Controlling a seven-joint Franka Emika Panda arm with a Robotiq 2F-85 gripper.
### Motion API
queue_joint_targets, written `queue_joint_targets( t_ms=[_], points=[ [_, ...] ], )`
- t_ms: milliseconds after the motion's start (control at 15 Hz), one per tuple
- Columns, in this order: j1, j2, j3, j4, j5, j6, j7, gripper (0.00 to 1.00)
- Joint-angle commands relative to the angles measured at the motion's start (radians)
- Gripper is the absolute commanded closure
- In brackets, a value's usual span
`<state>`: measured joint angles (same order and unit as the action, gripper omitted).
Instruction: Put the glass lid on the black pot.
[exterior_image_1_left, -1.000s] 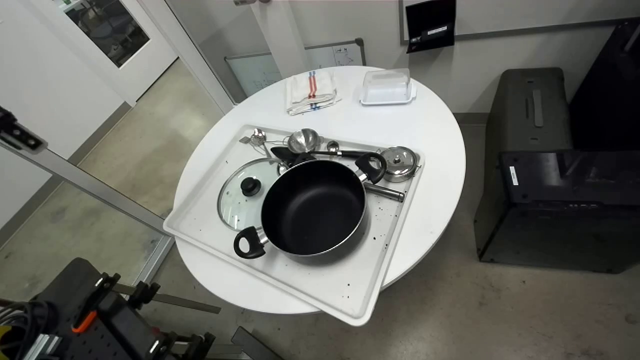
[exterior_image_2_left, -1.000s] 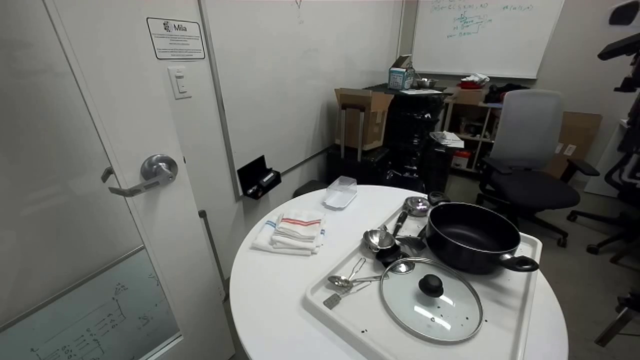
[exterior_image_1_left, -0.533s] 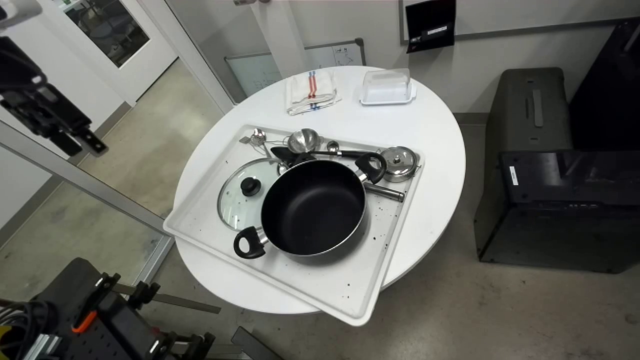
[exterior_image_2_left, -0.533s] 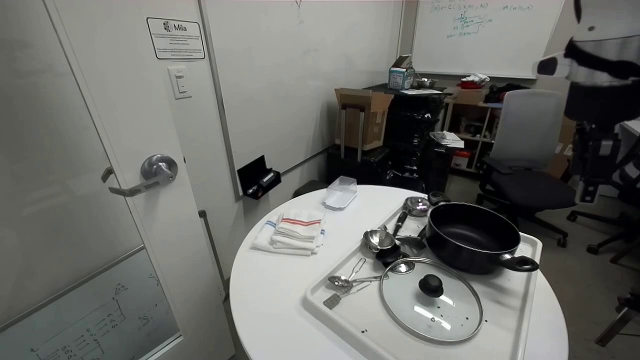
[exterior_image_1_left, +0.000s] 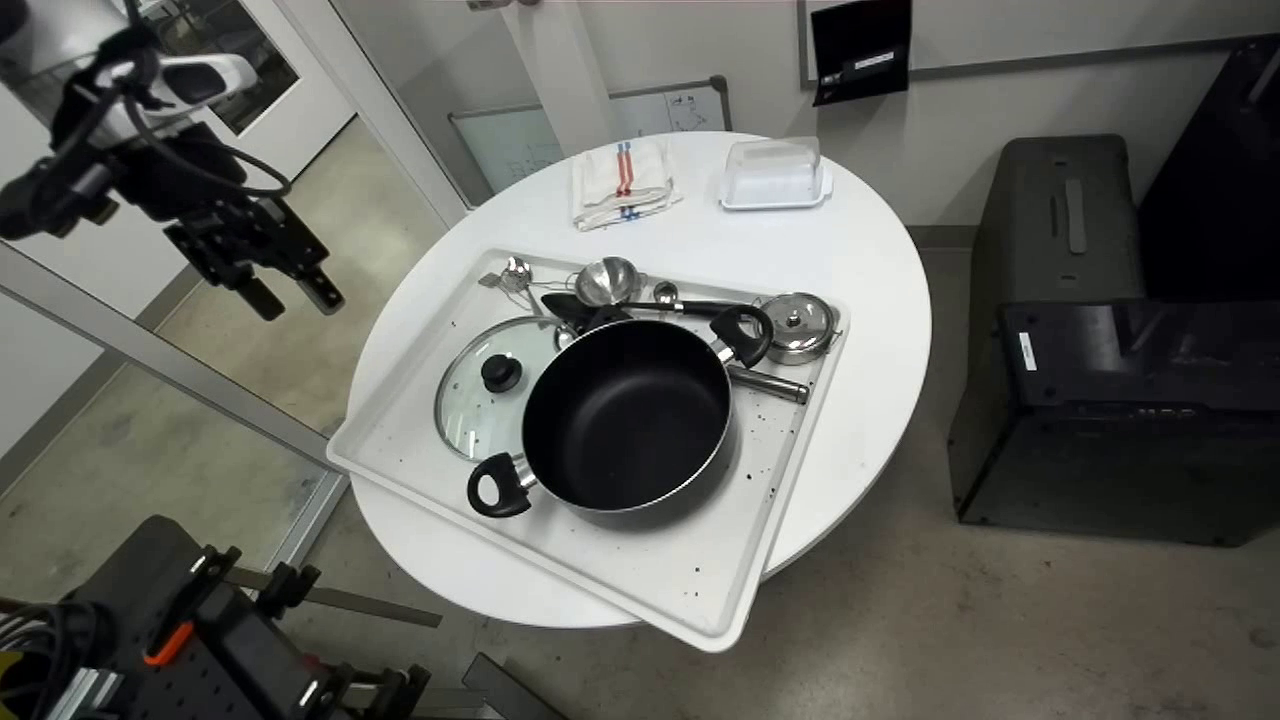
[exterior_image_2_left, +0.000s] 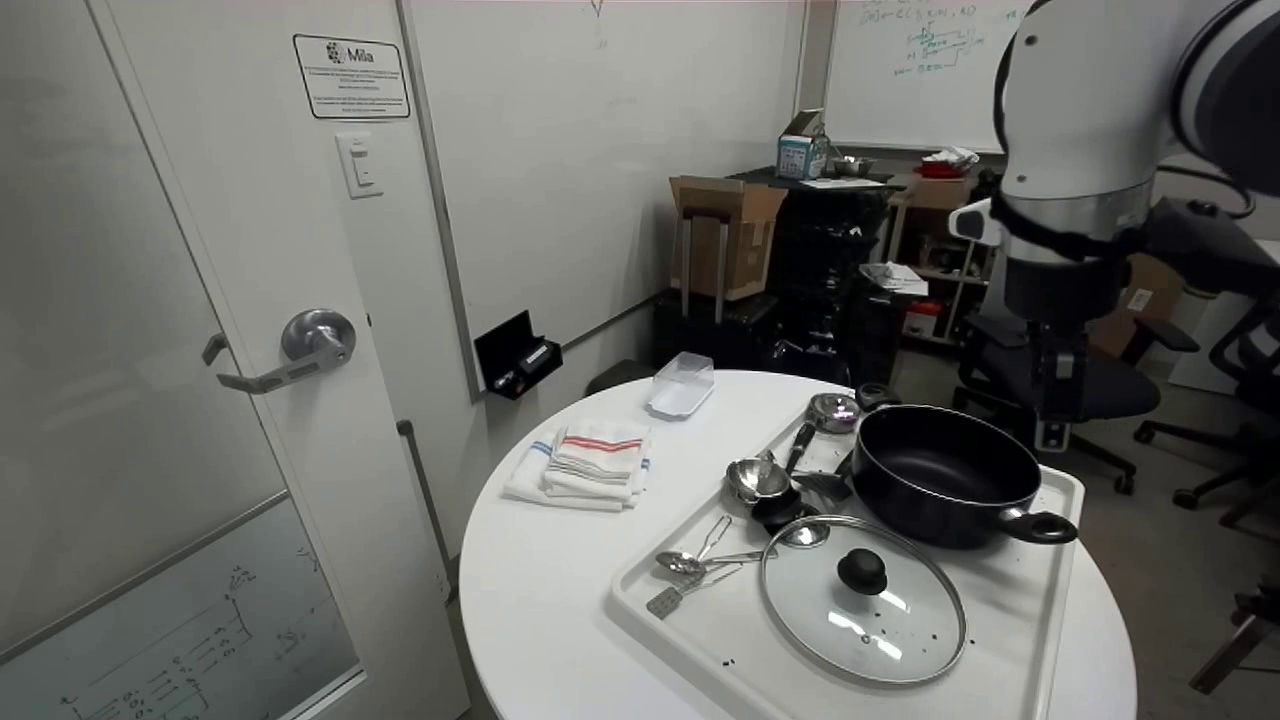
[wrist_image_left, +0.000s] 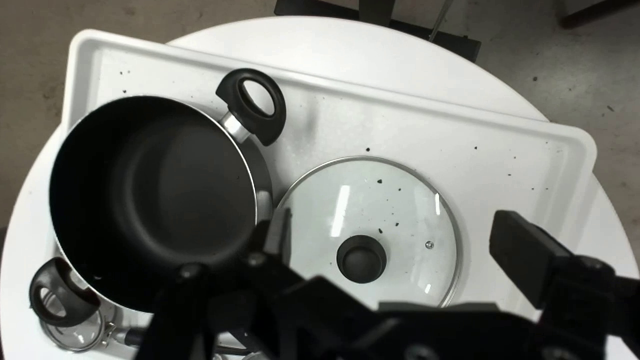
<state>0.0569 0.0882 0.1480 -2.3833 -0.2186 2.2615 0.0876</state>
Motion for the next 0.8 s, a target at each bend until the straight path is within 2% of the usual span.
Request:
queue_joint_targets(
  t_ms=[0,333,733],
  points=[
    [0.019,0.174,-0.039,0.114,-0.055,0.06,-0.013,0.0],
    [0.037,0.381,-0.077,0.262,-0.062,0.123,-0.033,0.0],
    [0.075,0.578,-0.101,0.423,-0.055,0.134,-0.055,0.0]
  ],
)
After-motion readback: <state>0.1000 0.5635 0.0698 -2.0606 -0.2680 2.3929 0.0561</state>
